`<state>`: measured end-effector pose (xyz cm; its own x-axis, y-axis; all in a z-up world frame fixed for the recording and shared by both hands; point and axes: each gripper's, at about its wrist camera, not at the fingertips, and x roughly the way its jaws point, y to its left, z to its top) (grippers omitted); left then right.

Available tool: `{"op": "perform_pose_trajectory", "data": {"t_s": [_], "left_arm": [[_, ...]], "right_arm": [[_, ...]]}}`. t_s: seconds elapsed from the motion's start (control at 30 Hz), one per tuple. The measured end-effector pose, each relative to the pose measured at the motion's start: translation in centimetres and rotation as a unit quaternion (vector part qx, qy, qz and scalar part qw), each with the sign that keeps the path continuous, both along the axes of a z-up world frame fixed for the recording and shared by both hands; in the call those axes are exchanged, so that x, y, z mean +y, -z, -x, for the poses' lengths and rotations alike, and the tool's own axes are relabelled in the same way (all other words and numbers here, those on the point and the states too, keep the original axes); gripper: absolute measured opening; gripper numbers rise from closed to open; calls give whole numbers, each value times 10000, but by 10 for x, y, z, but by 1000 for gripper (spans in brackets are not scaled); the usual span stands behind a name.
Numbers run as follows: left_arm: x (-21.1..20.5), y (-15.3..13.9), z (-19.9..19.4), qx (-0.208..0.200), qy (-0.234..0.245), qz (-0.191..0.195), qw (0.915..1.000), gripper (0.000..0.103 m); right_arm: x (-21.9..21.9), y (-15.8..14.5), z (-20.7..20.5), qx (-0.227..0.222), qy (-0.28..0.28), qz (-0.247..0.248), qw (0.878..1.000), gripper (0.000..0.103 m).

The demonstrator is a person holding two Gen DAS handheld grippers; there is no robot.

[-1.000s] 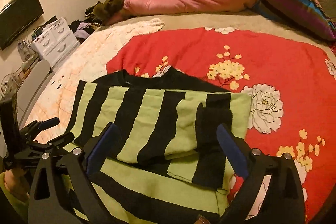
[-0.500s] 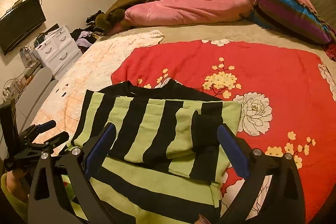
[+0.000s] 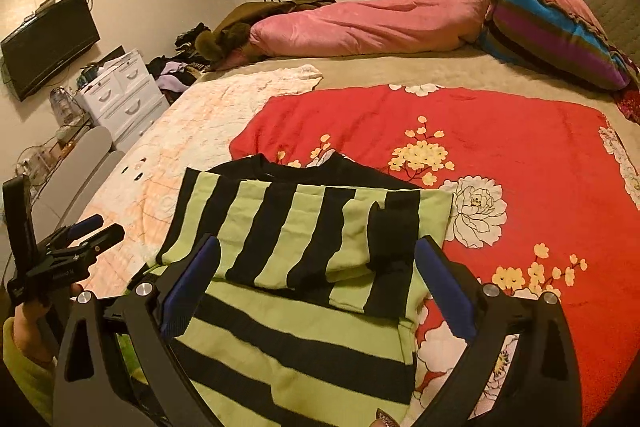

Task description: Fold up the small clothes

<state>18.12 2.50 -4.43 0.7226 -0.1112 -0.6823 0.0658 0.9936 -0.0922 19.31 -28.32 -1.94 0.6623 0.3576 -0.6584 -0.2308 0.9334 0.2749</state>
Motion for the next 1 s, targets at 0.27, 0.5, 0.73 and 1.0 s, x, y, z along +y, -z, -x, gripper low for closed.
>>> {"op": "perform_pose_trajectory", "data": {"t_s": [0.27,0.5,0.73,1.0], "left_arm": [[16,-1,32,81,-354,90,9993,94],[20,0,58,149,-486,65,9987,93],[34,2,85,241,-749,111,9968,94],[42,2,104,346,-938,81,9950,94]], "right_arm": [[-5,-5,27,65,-166,-17,9998,98],[-6,-1,56,232,-319,-58,9992,98],[-11,10,83,475,-406,-86,9980,98],[-20,20,104,734,-430,-102,9963,98]]}}
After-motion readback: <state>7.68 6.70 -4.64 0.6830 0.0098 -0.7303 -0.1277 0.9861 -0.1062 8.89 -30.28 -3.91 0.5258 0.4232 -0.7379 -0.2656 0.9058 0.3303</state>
